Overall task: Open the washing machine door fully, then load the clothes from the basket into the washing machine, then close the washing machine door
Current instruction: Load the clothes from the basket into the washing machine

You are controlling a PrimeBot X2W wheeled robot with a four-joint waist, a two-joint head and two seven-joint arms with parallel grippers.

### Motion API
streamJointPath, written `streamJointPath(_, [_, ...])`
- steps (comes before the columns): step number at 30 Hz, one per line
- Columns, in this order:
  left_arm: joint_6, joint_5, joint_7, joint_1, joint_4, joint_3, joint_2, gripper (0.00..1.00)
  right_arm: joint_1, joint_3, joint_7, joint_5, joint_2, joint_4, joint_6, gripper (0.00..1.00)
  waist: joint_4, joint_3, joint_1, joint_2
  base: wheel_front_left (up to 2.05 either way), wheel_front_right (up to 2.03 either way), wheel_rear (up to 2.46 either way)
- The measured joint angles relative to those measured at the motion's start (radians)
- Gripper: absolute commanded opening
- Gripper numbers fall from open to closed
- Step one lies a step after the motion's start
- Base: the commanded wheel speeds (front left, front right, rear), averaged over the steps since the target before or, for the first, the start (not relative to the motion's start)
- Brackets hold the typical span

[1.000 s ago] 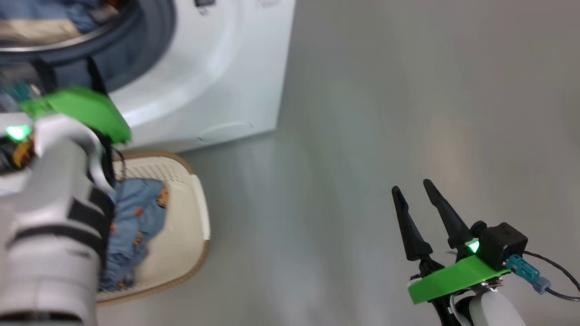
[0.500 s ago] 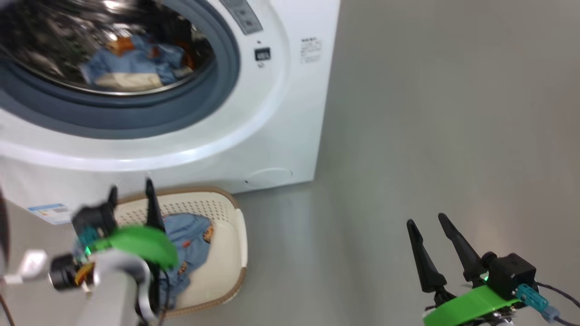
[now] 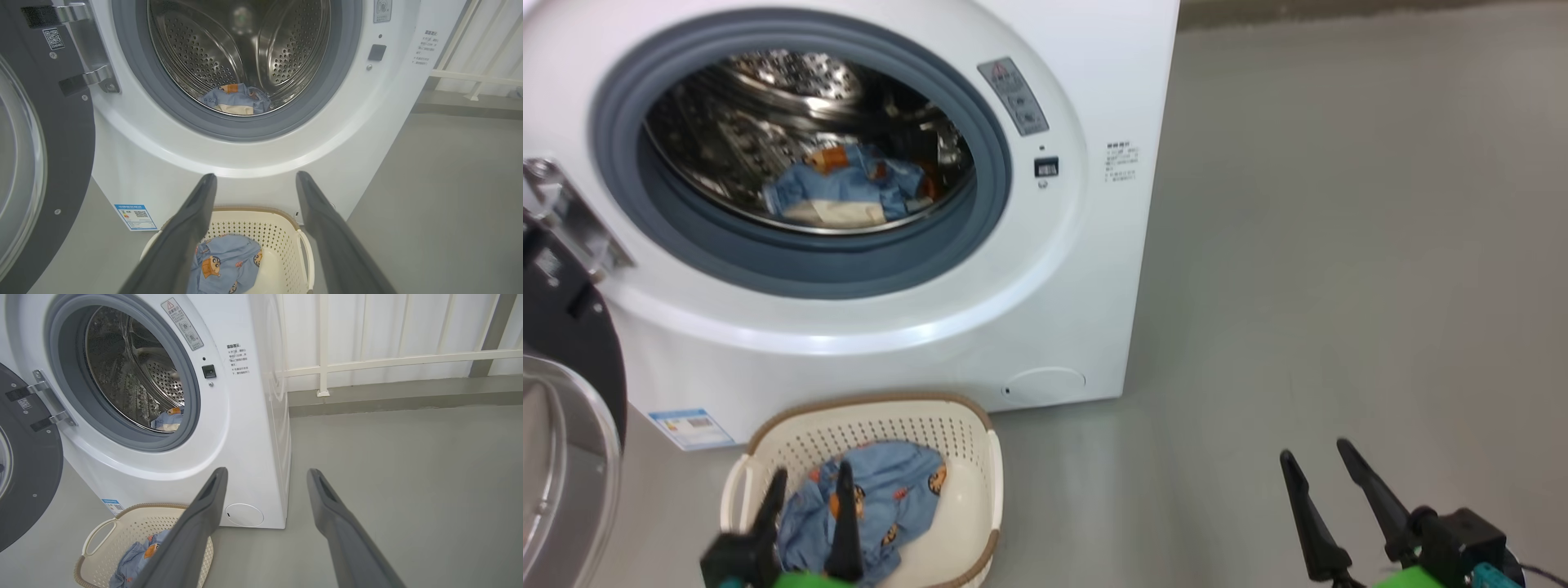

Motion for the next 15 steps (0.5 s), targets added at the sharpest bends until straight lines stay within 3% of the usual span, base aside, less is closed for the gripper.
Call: streamJointPath(15, [0.041, 0.017, 0.000, 0.185, -0.155, -0.004, 0.002, 1.00, 0.050, -0.034, 0.000, -0.007, -0.004, -0.038, 0.000, 1.00, 0.009, -0.054, 0.0000, 0.0000, 0.00, 0.00, 0.00])
